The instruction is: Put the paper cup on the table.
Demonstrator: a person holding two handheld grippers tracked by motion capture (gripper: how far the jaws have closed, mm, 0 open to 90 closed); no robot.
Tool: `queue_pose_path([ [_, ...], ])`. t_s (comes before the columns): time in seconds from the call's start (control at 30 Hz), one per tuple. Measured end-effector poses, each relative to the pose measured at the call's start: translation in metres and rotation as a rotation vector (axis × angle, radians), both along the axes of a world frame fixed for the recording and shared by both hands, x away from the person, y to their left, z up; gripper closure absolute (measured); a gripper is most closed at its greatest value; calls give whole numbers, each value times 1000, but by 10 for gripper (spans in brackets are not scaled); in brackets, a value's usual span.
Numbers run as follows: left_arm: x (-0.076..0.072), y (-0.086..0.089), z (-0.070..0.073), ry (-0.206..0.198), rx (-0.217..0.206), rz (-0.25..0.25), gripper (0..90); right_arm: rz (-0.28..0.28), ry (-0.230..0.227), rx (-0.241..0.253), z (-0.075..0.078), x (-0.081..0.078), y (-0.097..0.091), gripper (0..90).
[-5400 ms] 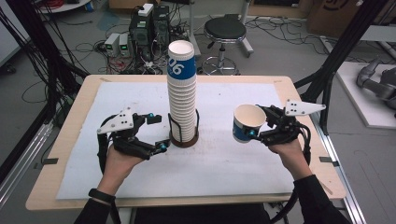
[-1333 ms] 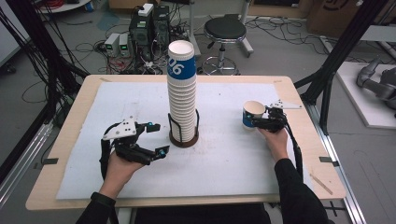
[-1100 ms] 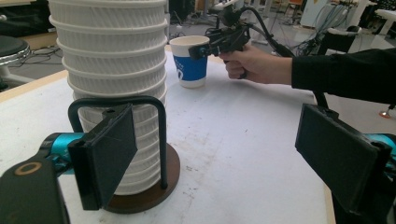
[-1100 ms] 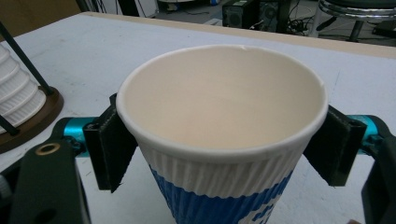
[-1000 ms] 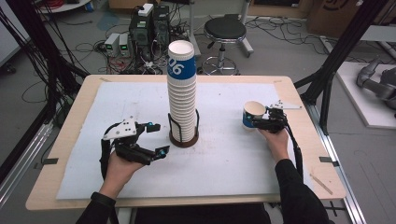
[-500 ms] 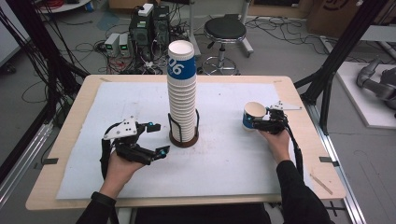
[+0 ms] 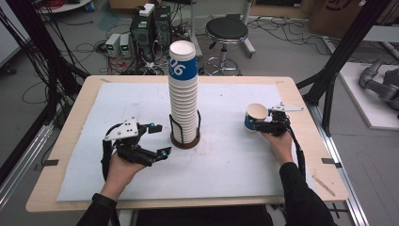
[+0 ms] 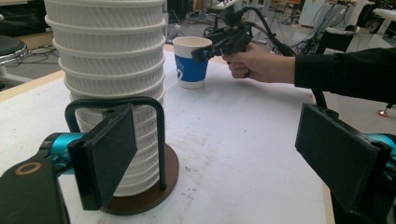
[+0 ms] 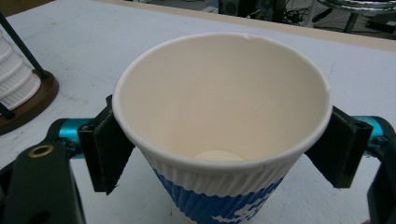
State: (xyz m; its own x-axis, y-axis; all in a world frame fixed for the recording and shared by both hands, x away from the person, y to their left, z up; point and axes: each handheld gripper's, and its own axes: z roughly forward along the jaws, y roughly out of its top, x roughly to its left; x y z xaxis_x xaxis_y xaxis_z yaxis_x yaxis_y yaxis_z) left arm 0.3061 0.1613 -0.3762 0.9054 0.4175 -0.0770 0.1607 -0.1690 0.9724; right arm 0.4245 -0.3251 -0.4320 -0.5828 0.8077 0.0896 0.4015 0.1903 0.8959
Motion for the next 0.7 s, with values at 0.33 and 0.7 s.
queue_pose_path([
  [0.33, 1, -1, 0, 1, 4, -5, 127, -12, 30, -17, 0, -2, 2, 150],
  [0.7, 3, -1, 0, 1, 5, -8, 127, -24, 54, -68, 5, -10, -1, 132],
])
